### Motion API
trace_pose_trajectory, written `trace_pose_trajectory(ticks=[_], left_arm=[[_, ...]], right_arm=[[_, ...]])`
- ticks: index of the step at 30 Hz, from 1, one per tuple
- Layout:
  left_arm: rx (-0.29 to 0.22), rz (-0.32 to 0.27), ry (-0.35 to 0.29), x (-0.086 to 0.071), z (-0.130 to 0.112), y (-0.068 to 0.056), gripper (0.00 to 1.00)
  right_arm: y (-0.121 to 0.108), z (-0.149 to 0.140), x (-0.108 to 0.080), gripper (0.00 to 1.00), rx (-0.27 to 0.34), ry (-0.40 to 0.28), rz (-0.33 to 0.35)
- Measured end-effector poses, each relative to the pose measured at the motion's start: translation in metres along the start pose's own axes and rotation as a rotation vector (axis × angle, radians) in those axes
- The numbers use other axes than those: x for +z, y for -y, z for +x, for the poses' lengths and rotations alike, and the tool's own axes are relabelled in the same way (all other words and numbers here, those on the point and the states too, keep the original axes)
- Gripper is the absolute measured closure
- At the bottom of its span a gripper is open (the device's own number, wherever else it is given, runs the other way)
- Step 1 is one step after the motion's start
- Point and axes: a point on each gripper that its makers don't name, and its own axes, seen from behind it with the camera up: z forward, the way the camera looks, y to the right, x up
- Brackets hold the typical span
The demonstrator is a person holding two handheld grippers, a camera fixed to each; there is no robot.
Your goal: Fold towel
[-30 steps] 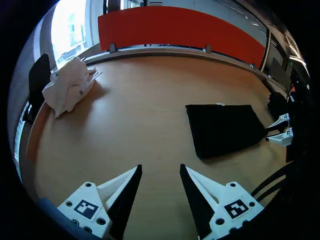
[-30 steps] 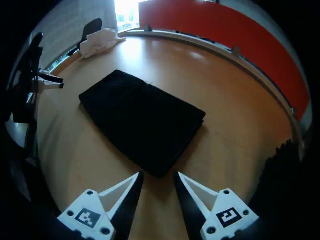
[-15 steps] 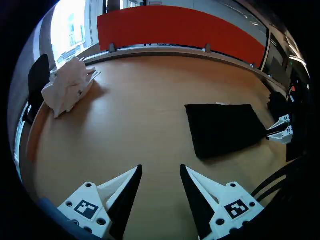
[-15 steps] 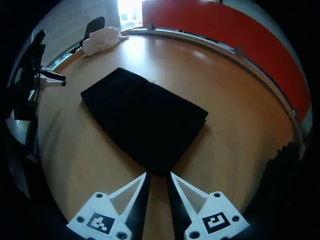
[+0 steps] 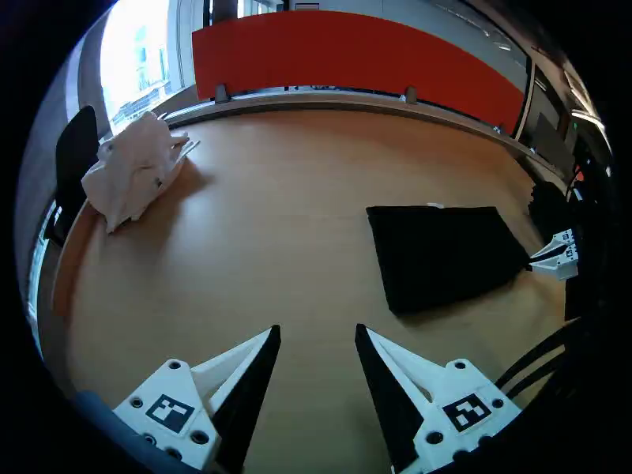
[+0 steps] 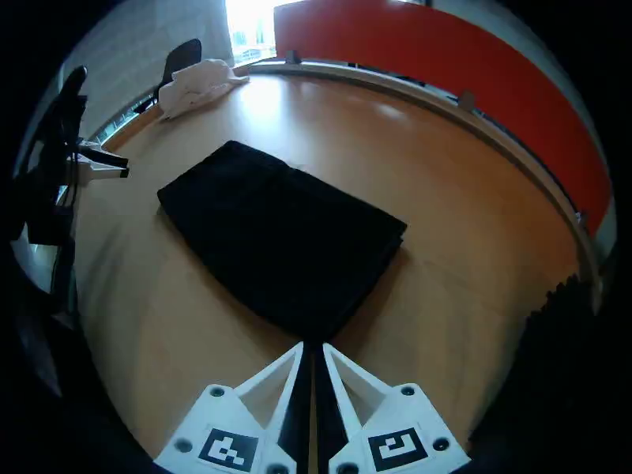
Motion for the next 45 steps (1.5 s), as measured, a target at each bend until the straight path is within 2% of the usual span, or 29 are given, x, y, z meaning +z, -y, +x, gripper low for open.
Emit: trace_pose_trajectory(ticks=[8, 14, 27, 45], left_arm=[[-0.001, 0.000, 0.000, 0.001, 0.001, 0.001, 0.31], [0.001, 0.002, -0.003, 0.001, 0.004, 0.002, 0.31], [0.004, 0.001, -0.018, 0.000, 0.013, 0.000, 0.31], [0.001, -0.003, -0.036, -0.006, 0.023, -0.004, 0.31]], right_arm=[[0.000, 0.011, -0.005, 0.92, -0.001, -0.024, -0.021], [0.001, 0.032, -0.015, 0.92, 0.002, -0.076, -0.026], [-0.005, 0.083, -0.053, 0.92, -0.065, -0.178, -0.082], [-0.016, 0.125, -0.099, 0.93, -0.138, -0.260, -0.120]])
